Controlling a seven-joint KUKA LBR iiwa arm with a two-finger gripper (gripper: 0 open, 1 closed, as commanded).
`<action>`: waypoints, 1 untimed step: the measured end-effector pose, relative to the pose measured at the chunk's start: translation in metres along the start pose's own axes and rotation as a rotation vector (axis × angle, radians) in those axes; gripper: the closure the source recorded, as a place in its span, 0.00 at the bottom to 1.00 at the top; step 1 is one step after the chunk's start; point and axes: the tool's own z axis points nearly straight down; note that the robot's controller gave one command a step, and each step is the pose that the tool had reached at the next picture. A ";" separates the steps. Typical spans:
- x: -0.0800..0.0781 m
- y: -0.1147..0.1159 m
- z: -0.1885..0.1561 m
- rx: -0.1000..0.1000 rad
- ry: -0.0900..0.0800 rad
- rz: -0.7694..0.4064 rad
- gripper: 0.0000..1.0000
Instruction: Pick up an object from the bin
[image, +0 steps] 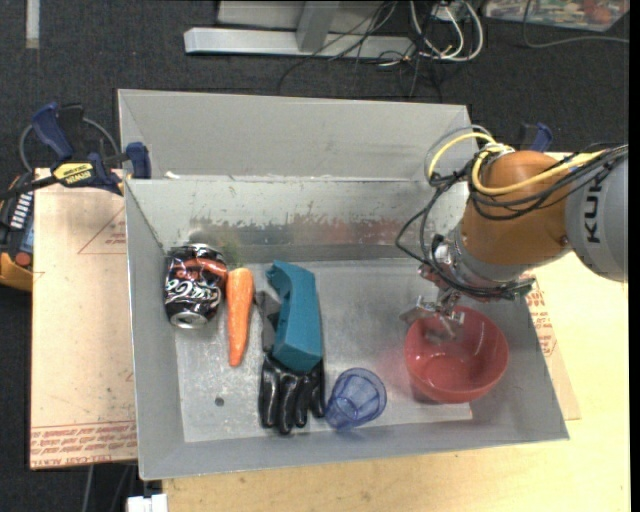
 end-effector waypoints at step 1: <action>0.000 0.001 -0.011 -0.001 0.002 0.000 1.00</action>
Offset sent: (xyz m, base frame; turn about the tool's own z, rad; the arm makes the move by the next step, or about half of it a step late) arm 0.0000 -0.0002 0.0056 0.0000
